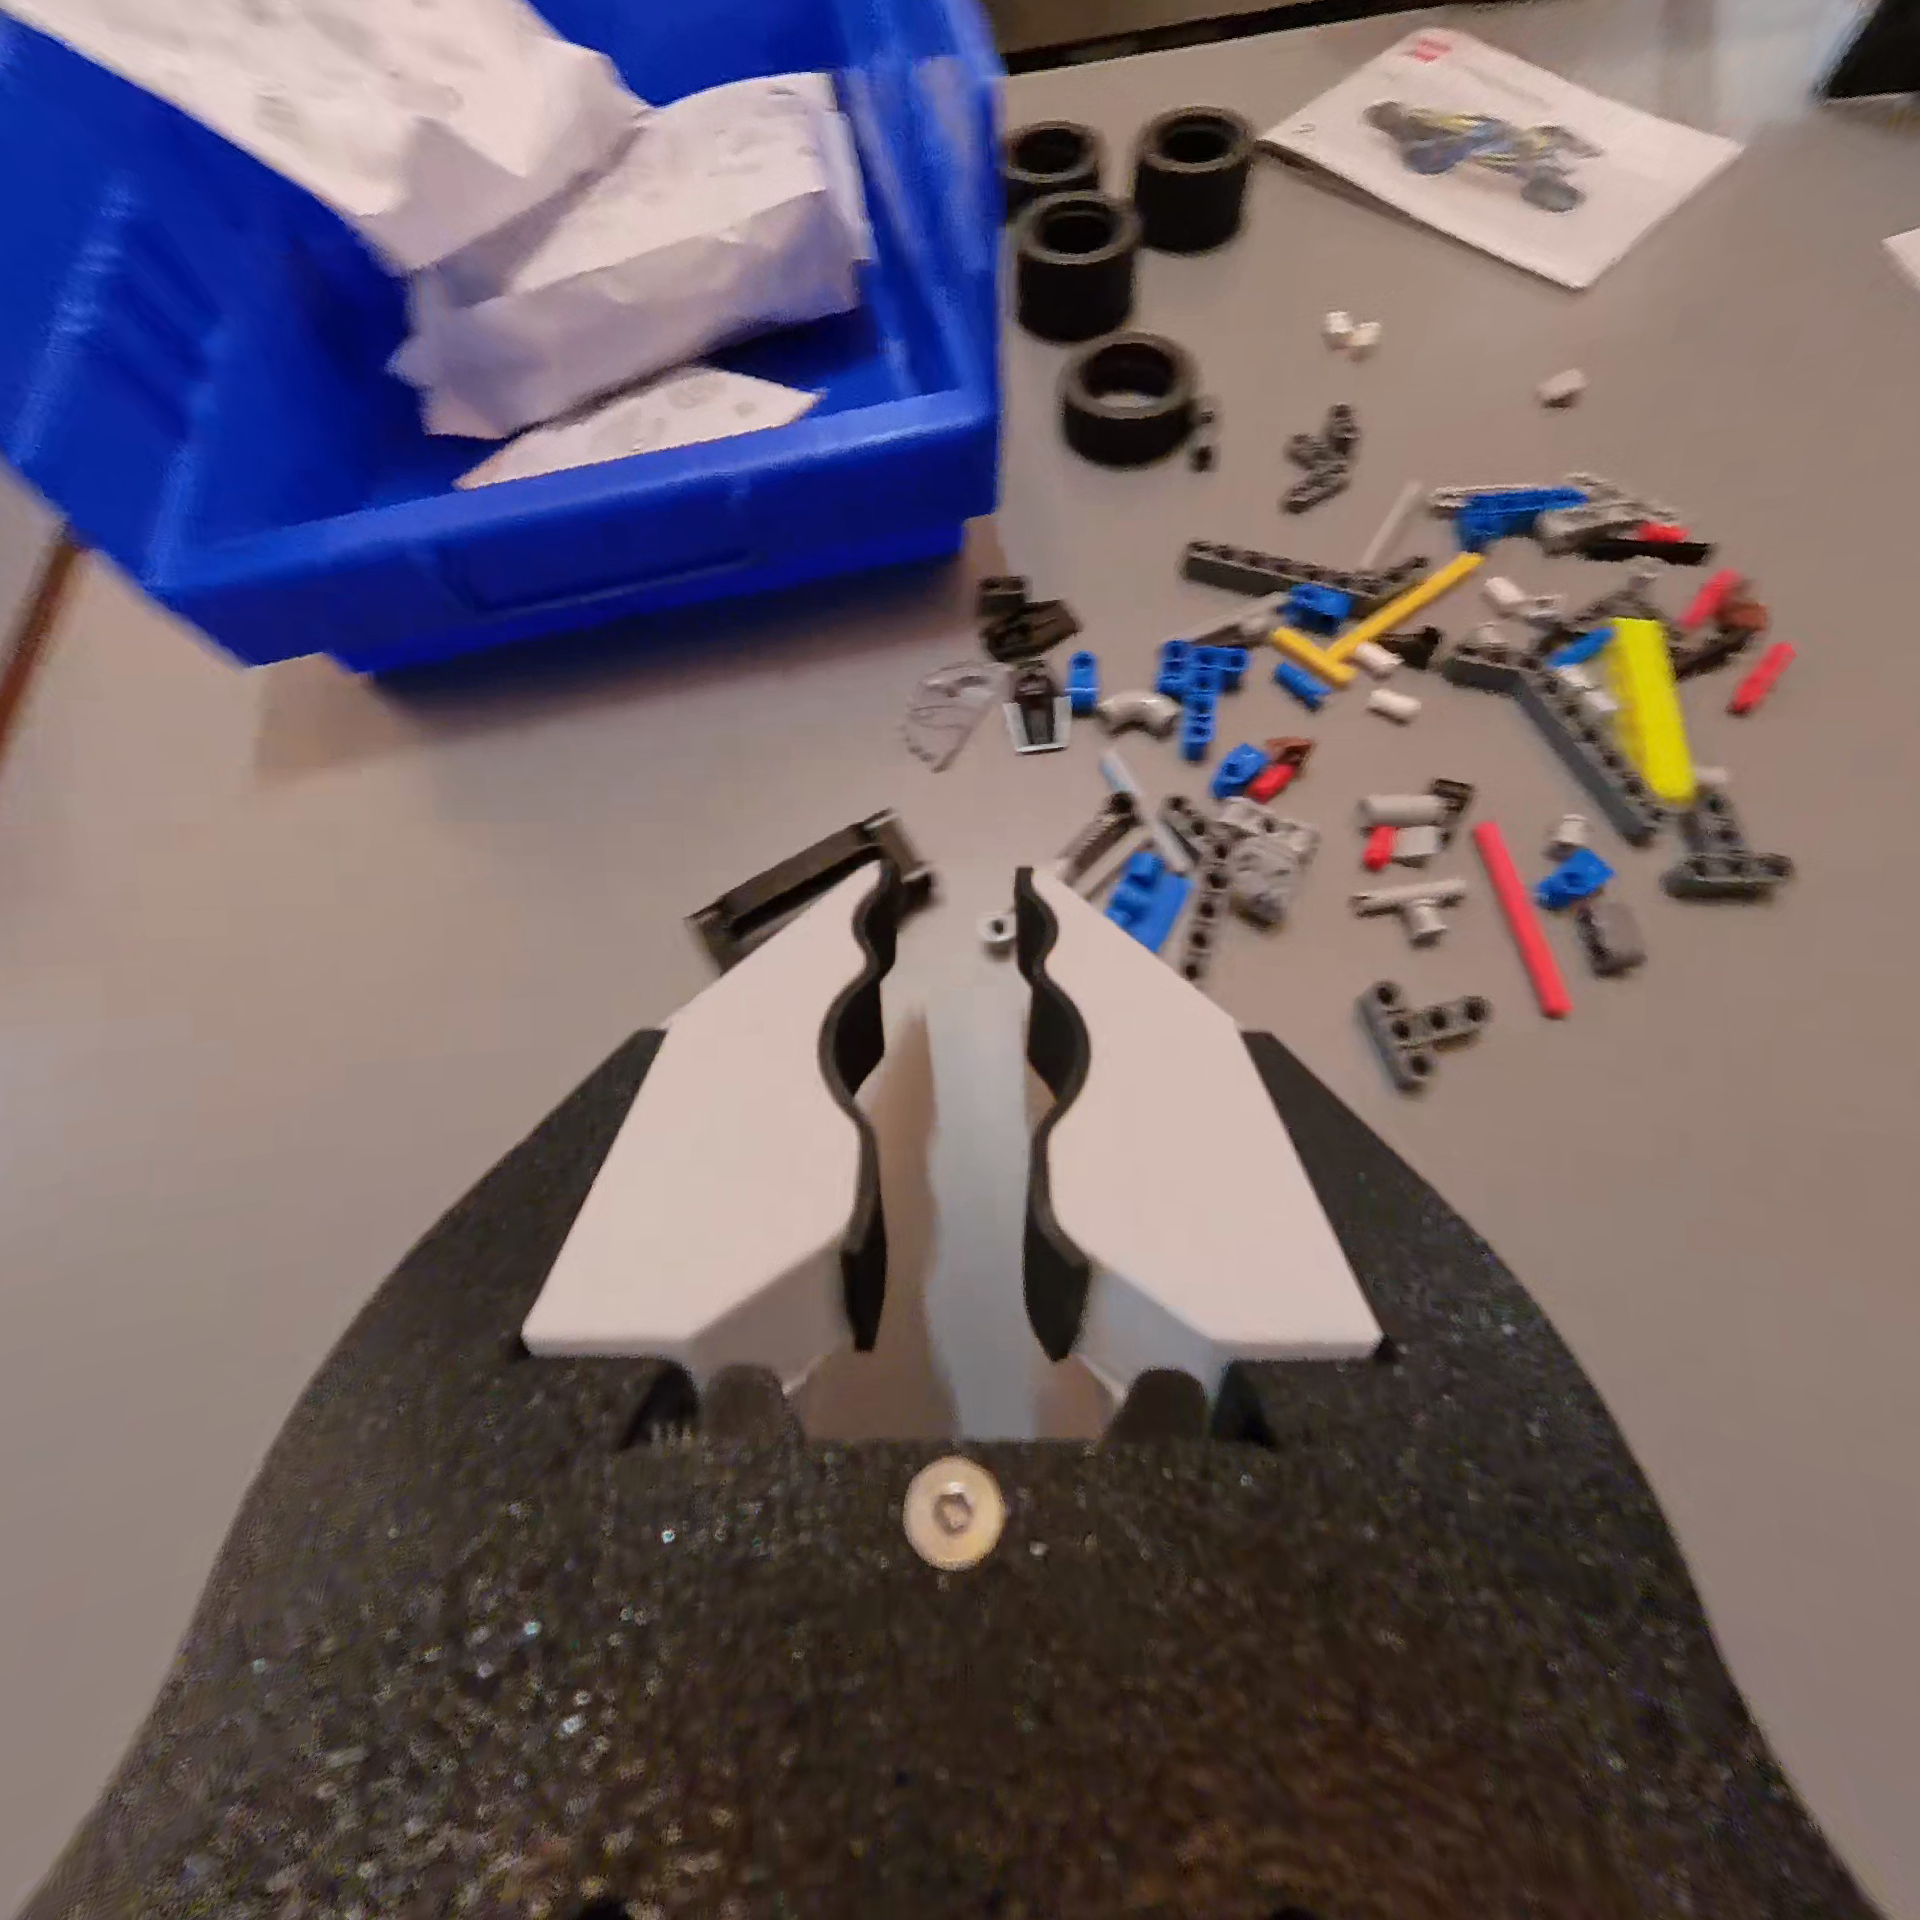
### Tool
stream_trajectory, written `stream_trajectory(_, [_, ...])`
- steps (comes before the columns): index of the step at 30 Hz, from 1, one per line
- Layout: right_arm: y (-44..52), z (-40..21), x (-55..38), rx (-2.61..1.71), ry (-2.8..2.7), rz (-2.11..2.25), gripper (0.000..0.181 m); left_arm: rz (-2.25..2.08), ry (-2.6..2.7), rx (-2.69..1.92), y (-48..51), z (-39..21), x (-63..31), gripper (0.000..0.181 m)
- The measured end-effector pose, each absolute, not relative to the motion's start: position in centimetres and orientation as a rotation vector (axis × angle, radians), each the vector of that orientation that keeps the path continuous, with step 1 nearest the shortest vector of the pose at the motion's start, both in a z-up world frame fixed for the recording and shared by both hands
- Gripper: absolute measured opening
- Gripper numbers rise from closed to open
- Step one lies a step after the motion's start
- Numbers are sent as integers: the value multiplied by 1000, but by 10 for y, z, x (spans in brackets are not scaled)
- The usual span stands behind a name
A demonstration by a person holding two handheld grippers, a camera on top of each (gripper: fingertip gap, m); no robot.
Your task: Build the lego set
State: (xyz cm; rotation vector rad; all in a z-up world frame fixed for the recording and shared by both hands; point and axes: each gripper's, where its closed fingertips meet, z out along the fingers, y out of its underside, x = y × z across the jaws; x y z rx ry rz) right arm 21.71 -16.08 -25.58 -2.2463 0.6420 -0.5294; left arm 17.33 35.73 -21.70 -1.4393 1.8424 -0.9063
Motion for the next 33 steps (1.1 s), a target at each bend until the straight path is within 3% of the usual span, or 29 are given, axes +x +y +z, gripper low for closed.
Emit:
stream_trajectory(1, [-161,-256,217,-2246,644,-526,0,-875,1791,-1460,367,-216,173,19])
stream_trajectory(9, [-161,-256,217,-2240,654,-505,0,-1030,1713,-1533,368,-216,174,18])
stream_trajectory(22, [-161,-256,218,-2244,649,-526,0,-820,1504,-1618,427,-182,188,19])
stream_trajectory(26, [-161,-256,219,-2245,648,-530,0,-1158,1435,-1646,398,-167,212,18])
stream_trajectory(33, [-160,-256,219,-2245,649,-529,0,-1008,1725,-1491,355,-202,225,16])
